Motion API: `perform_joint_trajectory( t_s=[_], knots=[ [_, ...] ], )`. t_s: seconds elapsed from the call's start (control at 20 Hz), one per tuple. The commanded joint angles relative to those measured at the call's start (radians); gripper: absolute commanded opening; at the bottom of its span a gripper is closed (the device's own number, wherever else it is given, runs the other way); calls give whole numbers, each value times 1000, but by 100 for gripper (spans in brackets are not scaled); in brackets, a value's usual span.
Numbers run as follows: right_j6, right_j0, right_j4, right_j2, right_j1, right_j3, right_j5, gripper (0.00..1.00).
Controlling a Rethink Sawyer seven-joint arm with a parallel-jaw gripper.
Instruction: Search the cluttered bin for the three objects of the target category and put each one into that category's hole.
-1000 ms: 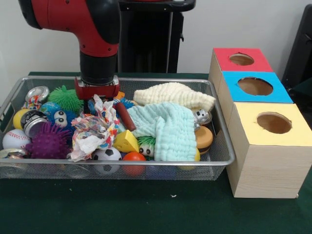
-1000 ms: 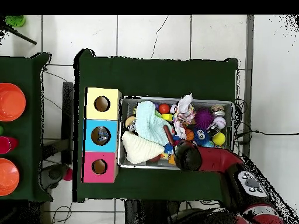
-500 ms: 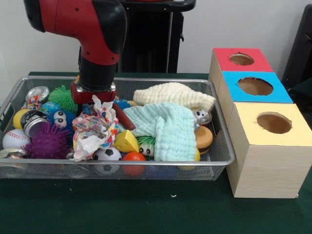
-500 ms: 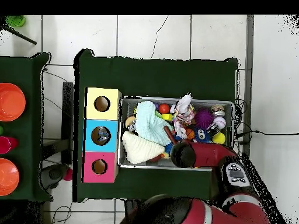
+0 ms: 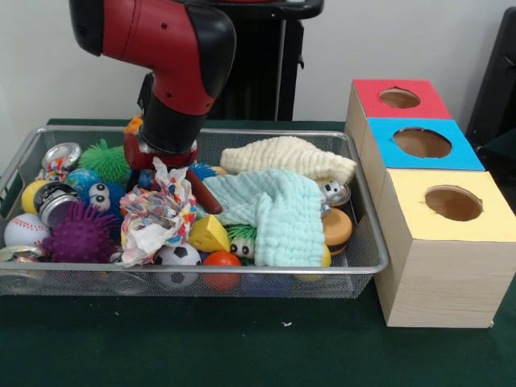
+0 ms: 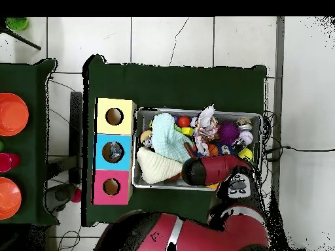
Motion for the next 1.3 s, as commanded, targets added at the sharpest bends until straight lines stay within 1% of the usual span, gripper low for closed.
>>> perform_joint_trajectory(
  t_s=[0.05, 0.2, 0.35, 0.6, 0.65, 0.7, 0.85, 1.0, 1.1, 1.2, 1.3],
  knots=[
    [39, 14, -51, -41, 85, -41, 181, 100],
    [46, 15, -40, -57, 63, -17, 194, 100],
    [16, 15, -42, -56, 37, 2, 225, 100],
    [-5, 9, -49, -49, 24, 9, 223, 100],
    [9, 9, -43, -52, 25, 11, 216, 100],
    [22, 8, -38, -54, 26, 12, 210, 0],
    [35, -4, -26, -46, 20, 20, 195, 0],
    [-28, -21, -37, -2, 5, 17, 196, 0],
    [-27, -41, -23, 22, -23, 42, 179, 0],
    [-40, -53, -15, 42, -40, 53, 184, 0],
    [-50, -69, -6, 61, -76, 81, 187, 0]
  ],
)
